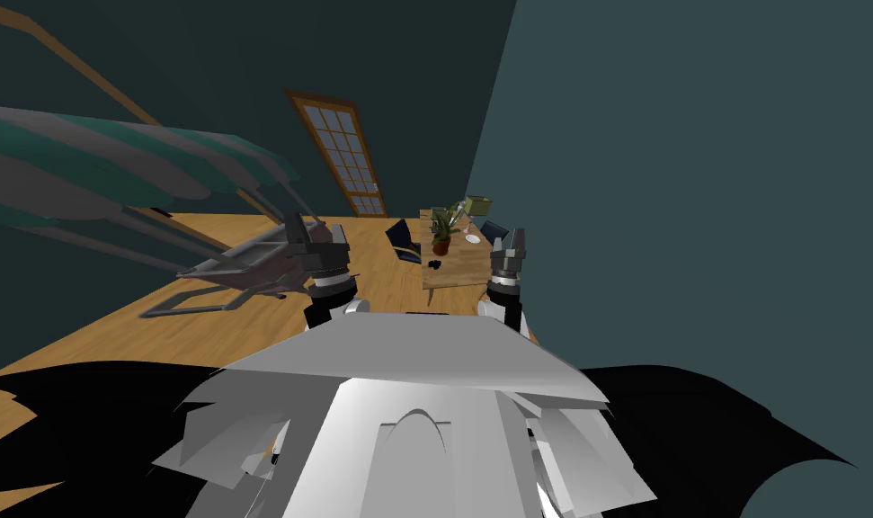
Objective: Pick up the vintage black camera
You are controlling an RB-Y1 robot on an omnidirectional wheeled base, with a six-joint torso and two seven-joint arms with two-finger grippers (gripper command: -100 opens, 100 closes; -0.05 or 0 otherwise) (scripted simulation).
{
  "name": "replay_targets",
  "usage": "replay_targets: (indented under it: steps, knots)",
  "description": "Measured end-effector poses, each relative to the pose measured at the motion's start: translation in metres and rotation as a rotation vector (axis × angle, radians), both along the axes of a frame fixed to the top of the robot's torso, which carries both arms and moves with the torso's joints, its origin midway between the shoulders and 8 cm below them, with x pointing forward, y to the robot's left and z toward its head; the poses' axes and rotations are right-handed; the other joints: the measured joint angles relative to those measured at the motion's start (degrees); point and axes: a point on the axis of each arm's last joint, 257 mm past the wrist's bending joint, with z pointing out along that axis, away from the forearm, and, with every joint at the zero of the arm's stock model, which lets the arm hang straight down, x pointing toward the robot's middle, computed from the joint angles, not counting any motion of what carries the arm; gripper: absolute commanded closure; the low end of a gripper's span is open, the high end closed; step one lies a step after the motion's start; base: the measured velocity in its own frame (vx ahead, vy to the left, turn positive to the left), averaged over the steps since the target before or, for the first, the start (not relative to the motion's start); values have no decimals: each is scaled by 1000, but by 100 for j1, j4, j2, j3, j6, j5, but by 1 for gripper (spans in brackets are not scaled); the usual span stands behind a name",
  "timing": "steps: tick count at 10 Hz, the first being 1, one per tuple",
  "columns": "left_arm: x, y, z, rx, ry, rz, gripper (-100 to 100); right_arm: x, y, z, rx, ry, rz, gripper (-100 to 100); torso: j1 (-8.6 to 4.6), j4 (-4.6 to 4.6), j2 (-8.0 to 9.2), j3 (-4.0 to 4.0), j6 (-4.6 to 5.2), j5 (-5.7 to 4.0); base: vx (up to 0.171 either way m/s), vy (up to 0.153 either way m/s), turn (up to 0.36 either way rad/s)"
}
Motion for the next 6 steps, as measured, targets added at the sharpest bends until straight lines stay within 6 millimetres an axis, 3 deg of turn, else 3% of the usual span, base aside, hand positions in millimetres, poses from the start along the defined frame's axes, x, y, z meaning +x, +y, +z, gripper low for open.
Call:
replay_targets:
  steps: [4,6]
  knots:
    - [0,0,0,0,0,0,0,14,17,-30,-80,90,44,-100,4,4,16,9,-1,1,-42,14,69]
    - [0,0,0,0,0,0,0,25,29,-55,-142,151,73,-100,10,4,19,11,-2,2,-59,39,110]
